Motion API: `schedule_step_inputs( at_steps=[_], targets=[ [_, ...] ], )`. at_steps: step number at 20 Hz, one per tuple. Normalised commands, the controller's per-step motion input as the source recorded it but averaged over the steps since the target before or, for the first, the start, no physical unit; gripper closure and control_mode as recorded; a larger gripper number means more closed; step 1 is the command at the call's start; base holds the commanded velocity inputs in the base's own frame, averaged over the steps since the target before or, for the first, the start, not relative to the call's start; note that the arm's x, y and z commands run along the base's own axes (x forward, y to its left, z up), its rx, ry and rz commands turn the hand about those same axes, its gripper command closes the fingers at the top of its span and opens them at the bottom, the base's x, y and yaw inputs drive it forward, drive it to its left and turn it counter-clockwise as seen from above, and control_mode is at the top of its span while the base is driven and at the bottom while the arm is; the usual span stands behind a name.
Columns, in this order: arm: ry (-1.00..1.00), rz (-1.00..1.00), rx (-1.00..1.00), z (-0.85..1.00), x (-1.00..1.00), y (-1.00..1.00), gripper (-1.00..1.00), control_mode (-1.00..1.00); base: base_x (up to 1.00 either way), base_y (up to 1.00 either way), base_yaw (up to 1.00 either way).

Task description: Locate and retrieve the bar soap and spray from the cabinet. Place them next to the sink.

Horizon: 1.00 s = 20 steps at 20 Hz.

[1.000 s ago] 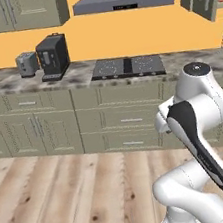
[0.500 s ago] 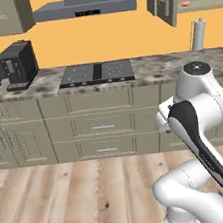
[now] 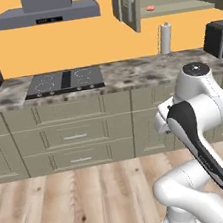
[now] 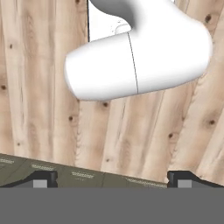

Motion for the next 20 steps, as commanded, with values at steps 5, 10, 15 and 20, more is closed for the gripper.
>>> schedule_step_inputs(
  at_steps=[5, 10, 15, 20],
  targets=[
    [0.00, 0.00, 0.00, 0.00, 0.00, 0.00, -1.00, 1.00, 0.41, -0.75, -0.06],
    [0.00, 0.00, 0.00, 0.00, 0.00, 0.00, -1.00, 1.00, 0.52, -0.73, -0.03],
    [0.00, 0.00, 0.00, 0.00, 0.00, 0.00, -1.00, 1.00, 0.54, -0.38, -0.01],
    [0.00, 0.00, 0.00, 0.00, 0.00, 0.00, -1.00, 1.00, 0.79, -0.35, -0.02]
  ],
)
